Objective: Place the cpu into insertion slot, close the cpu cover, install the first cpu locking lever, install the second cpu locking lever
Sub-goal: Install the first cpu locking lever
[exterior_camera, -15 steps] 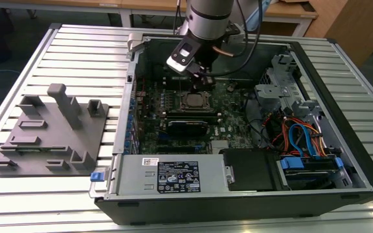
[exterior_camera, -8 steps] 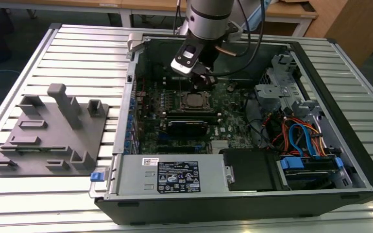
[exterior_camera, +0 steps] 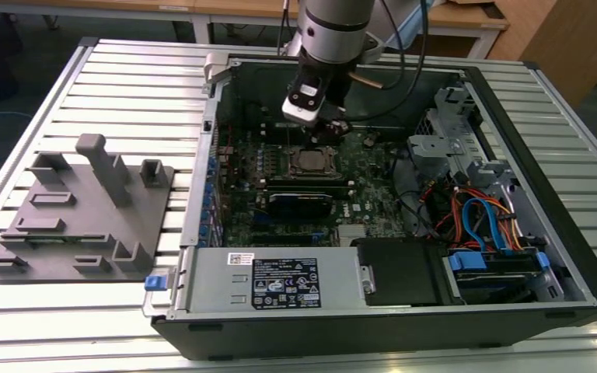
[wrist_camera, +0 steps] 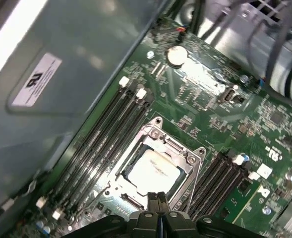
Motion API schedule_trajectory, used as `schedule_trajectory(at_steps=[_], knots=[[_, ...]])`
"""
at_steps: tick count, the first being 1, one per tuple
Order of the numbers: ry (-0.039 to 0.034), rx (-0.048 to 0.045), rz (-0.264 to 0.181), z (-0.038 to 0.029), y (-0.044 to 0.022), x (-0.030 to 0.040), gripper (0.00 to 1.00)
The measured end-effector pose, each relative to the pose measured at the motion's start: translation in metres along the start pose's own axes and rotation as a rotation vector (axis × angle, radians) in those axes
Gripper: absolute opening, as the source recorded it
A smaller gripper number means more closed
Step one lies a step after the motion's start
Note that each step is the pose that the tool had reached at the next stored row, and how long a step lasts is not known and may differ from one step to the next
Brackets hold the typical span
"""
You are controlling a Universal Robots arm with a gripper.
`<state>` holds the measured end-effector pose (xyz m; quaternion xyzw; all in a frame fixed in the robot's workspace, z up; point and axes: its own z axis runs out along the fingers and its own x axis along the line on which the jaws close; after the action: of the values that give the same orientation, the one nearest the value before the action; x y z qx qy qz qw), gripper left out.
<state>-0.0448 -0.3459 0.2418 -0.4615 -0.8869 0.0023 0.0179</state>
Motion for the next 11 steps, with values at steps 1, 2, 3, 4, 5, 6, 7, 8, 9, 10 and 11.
schedule_trajectory(at_steps=[1,2,3,4,5,6,7,8,9,10,11], knots=[[-0.0004,0.0005,-0.017,0.0,0.0,0.0,0.1],[-0.0007,0.0009,-0.034,0.0,0.0,0.0,0.1],[-0.0011,0.0015,-0.052,0.0,0.0,0.0,0.1],[-0.0014,0.002,-0.069,0.0,0.0,0.0,0.1],[-0.0018,0.0025,-0.087,0.0,0.0,0.0,0.1],[-0.0022,0.0031,-0.104,0.0,0.0,0.0,0.1],[-0.0025,0.0035,-0.12,0.0,0.0,0.0,0.1],[-0.0028,0.004,-0.137,0.0,0.0,0.0,0.1],[-0.0032,0.0045,-0.154,0.0,0.0,0.0,0.1],[-0.0036,0.0051,-0.173,0.0,0.0,0.0,0.1],[-0.0039,0.0056,-0.189,0.0,0.0,0.0,0.1]])
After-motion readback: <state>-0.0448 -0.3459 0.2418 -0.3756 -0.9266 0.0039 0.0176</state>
